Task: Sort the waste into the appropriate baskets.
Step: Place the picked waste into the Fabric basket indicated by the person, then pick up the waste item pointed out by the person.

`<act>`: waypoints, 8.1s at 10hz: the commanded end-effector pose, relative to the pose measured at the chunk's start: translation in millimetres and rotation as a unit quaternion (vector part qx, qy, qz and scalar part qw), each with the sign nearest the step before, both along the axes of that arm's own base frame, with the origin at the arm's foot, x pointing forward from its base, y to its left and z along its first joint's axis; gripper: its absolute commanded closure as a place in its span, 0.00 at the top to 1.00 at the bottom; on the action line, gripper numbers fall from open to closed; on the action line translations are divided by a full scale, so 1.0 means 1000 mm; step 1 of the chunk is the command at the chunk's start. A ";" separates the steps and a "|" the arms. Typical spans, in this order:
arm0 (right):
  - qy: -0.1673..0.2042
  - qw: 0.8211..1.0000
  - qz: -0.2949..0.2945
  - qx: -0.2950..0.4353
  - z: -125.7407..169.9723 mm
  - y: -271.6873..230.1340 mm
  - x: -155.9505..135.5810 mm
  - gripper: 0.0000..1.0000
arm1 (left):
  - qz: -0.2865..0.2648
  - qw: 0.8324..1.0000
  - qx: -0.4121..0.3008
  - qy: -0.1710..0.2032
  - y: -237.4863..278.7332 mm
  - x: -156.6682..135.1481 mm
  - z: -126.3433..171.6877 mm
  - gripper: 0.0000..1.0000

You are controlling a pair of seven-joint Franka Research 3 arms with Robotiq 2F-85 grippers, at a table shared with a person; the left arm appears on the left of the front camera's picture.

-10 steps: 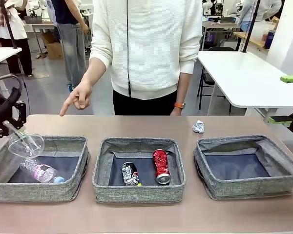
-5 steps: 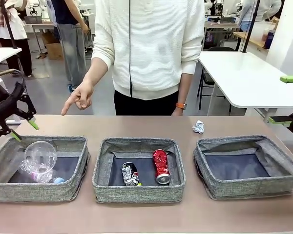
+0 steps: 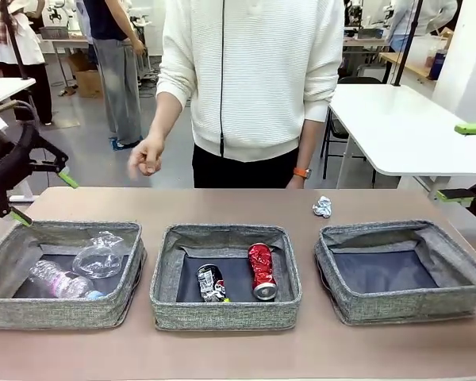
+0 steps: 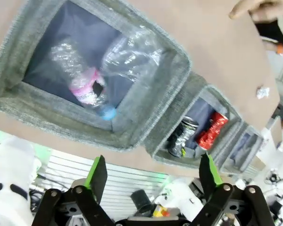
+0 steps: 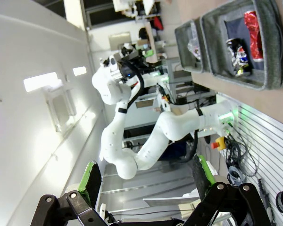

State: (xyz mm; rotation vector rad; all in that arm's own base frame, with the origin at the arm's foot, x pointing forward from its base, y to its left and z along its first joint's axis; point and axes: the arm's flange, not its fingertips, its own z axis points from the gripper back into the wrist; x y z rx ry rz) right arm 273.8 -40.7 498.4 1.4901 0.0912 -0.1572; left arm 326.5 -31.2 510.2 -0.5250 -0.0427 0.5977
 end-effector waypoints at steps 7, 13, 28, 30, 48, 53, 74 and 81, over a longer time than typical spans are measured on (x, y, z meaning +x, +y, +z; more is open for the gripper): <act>-0.002 1.000 -0.002 0.009 0.005 0.001 0.001 1.00 | -0.226 0.712 -0.631 -0.209 0.102 -0.016 0.004 1.00; -0.002 1.000 -0.002 0.009 0.005 0.001 0.001 1.00 | -0.157 0.756 -0.575 -0.271 0.115 -0.032 0.010 1.00; -0.002 1.000 -0.002 0.009 0.005 0.001 0.001 1.00 | -0.157 0.756 -0.575 -0.271 0.115 -0.032 0.010 1.00; -0.002 1.000 -0.002 0.009 0.005 0.001 0.001 1.00 | -0.157 0.756 -0.575 -0.271 0.115 -0.032 0.010 1.00; -0.220 0.750 -0.074 -0.619 -0.111 0.138 0.245 1.00 | -0.157 0.756 -0.575 -0.271 0.115 -0.032 0.010 1.00; -0.223 0.753 -0.056 -0.616 -0.168 0.137 0.275 1.00 | -0.157 0.756 -0.575 -0.271 0.115 -0.032 0.010 1.00; -0.243 0.775 -0.077 -0.578 -0.213 0.138 0.306 0.00 | -0.157 0.756 -0.575 -0.271 0.115 -0.032 0.010 1.00; -0.227 0.787 -0.084 -0.568 -0.208 0.125 0.303 0.00 | -0.157 0.756 -0.575 -0.271 0.115 -0.032 0.010 1.00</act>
